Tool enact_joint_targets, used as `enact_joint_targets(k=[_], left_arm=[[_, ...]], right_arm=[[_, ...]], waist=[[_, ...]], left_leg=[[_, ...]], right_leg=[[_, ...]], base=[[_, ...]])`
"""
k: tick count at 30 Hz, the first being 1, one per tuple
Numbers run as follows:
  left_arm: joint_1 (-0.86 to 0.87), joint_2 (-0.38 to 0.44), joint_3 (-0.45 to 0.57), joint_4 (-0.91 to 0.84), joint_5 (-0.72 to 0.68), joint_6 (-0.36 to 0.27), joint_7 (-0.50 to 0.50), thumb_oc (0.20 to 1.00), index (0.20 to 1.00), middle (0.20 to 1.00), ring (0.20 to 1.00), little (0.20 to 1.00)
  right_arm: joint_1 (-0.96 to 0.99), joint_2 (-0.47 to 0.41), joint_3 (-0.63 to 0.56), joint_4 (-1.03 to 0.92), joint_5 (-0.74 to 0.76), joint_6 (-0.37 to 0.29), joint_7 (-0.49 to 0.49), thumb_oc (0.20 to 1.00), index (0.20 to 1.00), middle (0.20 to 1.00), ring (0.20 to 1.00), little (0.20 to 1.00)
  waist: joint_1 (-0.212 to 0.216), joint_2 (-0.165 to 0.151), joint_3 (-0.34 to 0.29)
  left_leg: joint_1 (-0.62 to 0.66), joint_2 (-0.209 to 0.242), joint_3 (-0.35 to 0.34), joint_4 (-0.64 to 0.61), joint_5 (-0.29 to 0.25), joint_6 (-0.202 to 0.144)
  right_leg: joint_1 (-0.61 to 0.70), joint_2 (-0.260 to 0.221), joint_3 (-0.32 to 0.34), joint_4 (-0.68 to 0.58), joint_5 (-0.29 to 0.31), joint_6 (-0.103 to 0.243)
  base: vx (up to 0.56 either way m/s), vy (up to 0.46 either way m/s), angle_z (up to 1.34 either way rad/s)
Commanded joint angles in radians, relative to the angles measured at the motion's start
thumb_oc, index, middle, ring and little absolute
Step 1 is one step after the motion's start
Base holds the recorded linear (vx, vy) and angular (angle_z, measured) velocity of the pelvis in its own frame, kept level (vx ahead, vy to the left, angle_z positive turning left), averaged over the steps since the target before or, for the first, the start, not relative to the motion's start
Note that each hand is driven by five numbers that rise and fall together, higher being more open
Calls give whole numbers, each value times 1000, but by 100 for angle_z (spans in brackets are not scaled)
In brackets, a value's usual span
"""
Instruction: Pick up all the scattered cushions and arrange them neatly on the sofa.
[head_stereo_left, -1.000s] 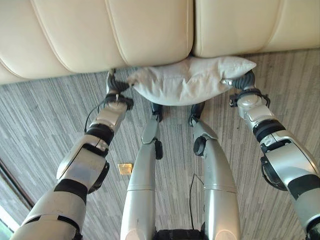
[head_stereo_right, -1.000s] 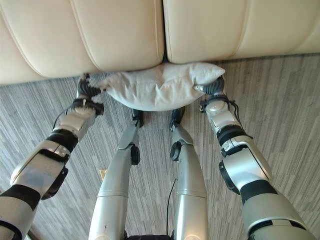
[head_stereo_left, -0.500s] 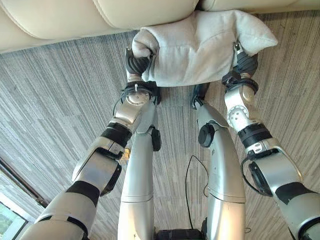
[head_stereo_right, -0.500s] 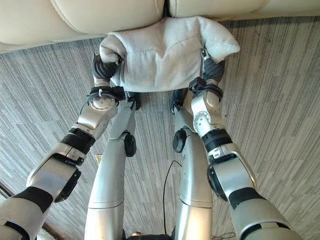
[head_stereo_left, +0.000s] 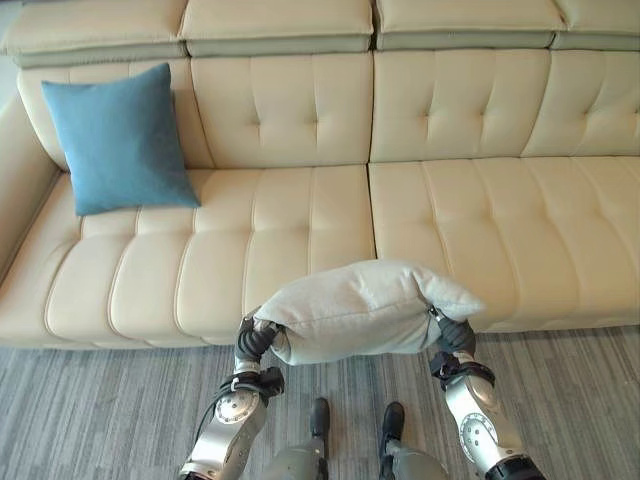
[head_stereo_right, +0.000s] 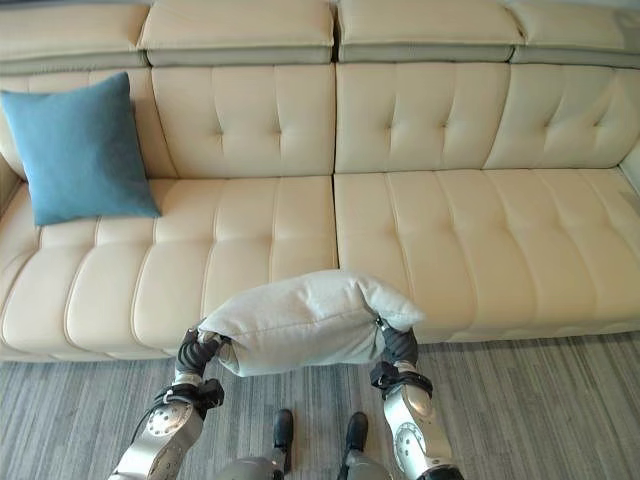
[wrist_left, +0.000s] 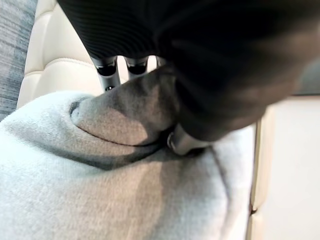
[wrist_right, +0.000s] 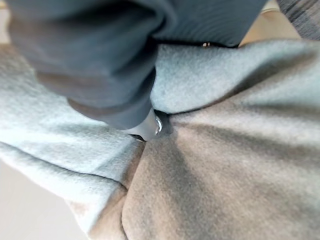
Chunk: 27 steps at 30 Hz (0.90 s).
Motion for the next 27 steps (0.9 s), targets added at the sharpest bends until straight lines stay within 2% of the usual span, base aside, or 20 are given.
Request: enact_joint_targets(k=[1, 3, 7, 11, 12, 13, 15, 16, 18, 20, 21, 22, 24, 25, 27], left_arm=[[-202, -28, 39, -72, -28, -59, -41, 200, 200, 200, 200, 200], [-186, -26, 41, -83, -22, -56, -44, 200, 200, 200, 200, 200], [-153, -18, 46, -112, 8, -40, -40, 200, 200, 200, 200, 200], [-143, -2, 49, -114, 13, -17, -42, 200, 200, 200, 200, 200], [-143, -2, 46, -115, 11, -13, -38, 200, 200, 200, 200, 200], [-152, -1, 42, -108, 13, -8, -35, 200, 200, 200, 200, 200], [-159, 0, 42, -107, 25, -6, -22, 200, 200, 200, 200, 200], [-171, -5, 33, -105, 34, 0, -17, 200, 200, 200, 200, 200], [-191, -14, 25, -103, 38, -2, -15, 200, 200, 200, 200, 200], [-212, -15, 26, -104, 42, 2, -17, 200, 200, 200, 200, 200], [-216, -16, 26, -106, 45, 5, -19, 200, 200, 200, 200, 200], [-244, -22, 25, -97, 50, 5, -17, 200, 200, 200, 200, 200], [-251, -33, 18, -89, 61, 1, -30, 200, 200, 200, 200, 200], [-248, -44, 18, -87, 48, -3, -33, 200, 200, 200, 200, 200], [-231, -54, 19, -85, 32, -4, -41, 200, 200, 200, 200, 200]], right_arm=[[-150, 15, 33, -113, -10, -32, 86, 200, 200, 200, 200, 200], [-134, 14, 38, -124, -16, -27, 88, 200, 200, 200, 200, 200], [-117, -8, 35, -152, -120, -2, 55, 200, 200, 200, 200, 200], [-98, -12, -4, -167, -173, 32, 28, 200, 200, 200, 200, 200], [-91, -9, -12, -172, -175, 33, 26, 200, 200, 200, 200, 200], [-87, -8, -27, -183, -186, 29, 16, 200, 200, 200, 200, 200], [-100, 2, -22, -177, -194, 21, 2, 200, 200, 200, 200, 200], [-110, 4, -16, -178, -205, 20, -6, 200, 200, 200, 200, 200], [-129, -1, -17, -178, -202, 16, -12, 200, 200, 200, 200, 200], [-155, -7, -12, -176, -201, 13, -21, 200, 200, 200, 200, 200], [-160, -12, -11, -180, -206, 14, -23, 200, 200, 200, 200, 200], [-173, -24, -7, -194, -233, 19, -32, 200, 200, 200, 200, 200], [-162, -31, -10, -191, -247, 23, -28, 200, 200, 200, 200, 200], [-161, -40, -8, -187, -252, 23, -25, 200, 200, 200, 200, 200], [-152, -49, -4, -194, -233, 18, -10, 200, 200, 200, 200, 200]], waist=[[-3, -13, 100], [2, -14, 76], [9, -17, 23], [5, -9, -4], [1, -4, -3], [-8, 7, 13], [-6, 17, 36], [-13, 23, 55], [-19, 21, 64], [-17, 15, 66], [-21, 12, 67], [-31, -4, 61], [-38, -14, 31], [-47, -5, 11], [-56, 11, 0]], left_leg=[[16, 44, -2, 27, -91, -19], [47, 49, 6, 8, -92, -19], [102, 47, 16, -7, -108, -12], [136, 13, 1, 1, -138, 22], [140, 7, -6, 10, -145, 30], [148, -1, -20, 28, -155, 49], [174, -7, 1, 29, -168, 70], [202, -4, 11, 23, -174, 66], [220, 1, 16, 11, -170, 55], [239, -4, 29, -4, -175, 47], [249, -5, 26, -7, -181, 41], [268, -6, 16, -7, -194, 21], [296, 4, 10, 10, -227, 3], [292, 16, 3, 66, -230, -9], [262, 40, 8, 228, -188, -50]], right_leg=[[5, 3, 9, -1, -89, 45], [23, 5, 11, -1, -97, 48], [65, 4, 17, -1, -103, 61], [105, -27, 17, 27, -89, 85], [96, -34, 23, 74, -99, 87], [53, -49, 37, 212, -104, 83], [-23, -76, 24, 376, -76, 82], [-74, -49, 29, 459, -100, 75], [-132, 12, 35, 417, -143, 64], [-127, 22, -29, 292, -123, 67], [-125, 37, -36, 238, -112, 73], [-131, 74, -20, 88, -74, 86], [-73, 86, -12, 31, -65, 68], [-49, 98, -8, 43, -68, 54], [6, 118, -7, 37, -103, 20]], base=[[112, 21, -9], [114, 30, -16], [102, 91, -10], [84, 252, -7], [52, 347, 6], [26, 288, 11], [21, 227, 5], [58, 95, -19], [84, 5, -29], [150, -60, 10], [368, -210, 21], [522, -302, 18], [599, -314, 39], [629, -317, 45], [553, -340, 18]])
